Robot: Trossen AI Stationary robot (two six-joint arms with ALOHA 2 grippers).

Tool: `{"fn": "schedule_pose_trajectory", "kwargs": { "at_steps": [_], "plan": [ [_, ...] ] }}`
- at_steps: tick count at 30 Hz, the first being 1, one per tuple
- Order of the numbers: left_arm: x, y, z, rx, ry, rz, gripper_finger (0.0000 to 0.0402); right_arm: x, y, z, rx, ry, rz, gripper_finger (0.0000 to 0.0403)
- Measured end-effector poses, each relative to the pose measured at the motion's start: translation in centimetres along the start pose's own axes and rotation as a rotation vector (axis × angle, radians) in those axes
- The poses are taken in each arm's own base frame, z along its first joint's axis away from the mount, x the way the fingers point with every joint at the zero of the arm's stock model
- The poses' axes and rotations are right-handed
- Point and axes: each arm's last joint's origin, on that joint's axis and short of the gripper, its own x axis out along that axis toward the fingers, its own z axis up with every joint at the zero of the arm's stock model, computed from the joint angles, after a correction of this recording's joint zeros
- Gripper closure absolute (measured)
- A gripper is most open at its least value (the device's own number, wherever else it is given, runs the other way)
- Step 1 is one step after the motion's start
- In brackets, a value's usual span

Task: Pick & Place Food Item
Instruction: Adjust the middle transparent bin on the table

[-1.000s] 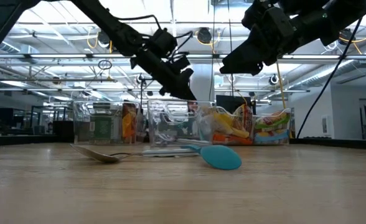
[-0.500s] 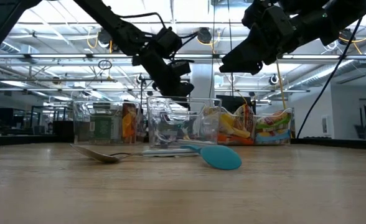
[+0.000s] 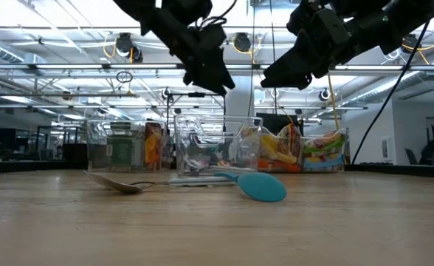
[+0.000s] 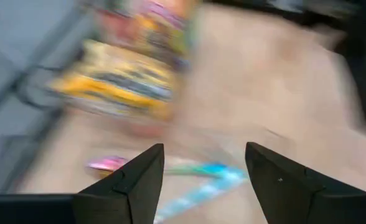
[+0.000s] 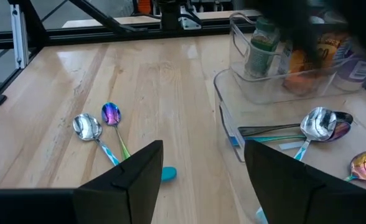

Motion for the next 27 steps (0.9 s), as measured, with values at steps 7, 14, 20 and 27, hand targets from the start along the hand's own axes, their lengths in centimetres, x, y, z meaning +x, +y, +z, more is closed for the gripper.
{"fn": "schedule_pose_trajectory", "kwargs": {
  "at_steps": [7, 14, 20, 27],
  "plan": [
    [1.5, -6.2, -2.8, 0.135, 0.092, -0.114, 0.0167, 0.0, 0.5, 0.0, -0.006, -0.003, 0.023, 0.0187],
    [2.2, -8.6, -5.5, 0.195, 0.106, -0.003, 0.0167, 0.0, 0.7, 0.1, -0.02, -0.015, 0.034, 0.0189],
    [2.6, -7.3, -6.7, 0.139, 0.115, 0.225, 0.0167, 0.0, 0.7, 0.1, -0.02, -0.015, 0.034, 0.0192],
    [2.9, -4.8, -7.4, 0.034, 0.153, 0.308, 0.0167, 0.0, 0.7, 0.1, -0.02, -0.014, 0.032, 0.0192]
  ]
}}
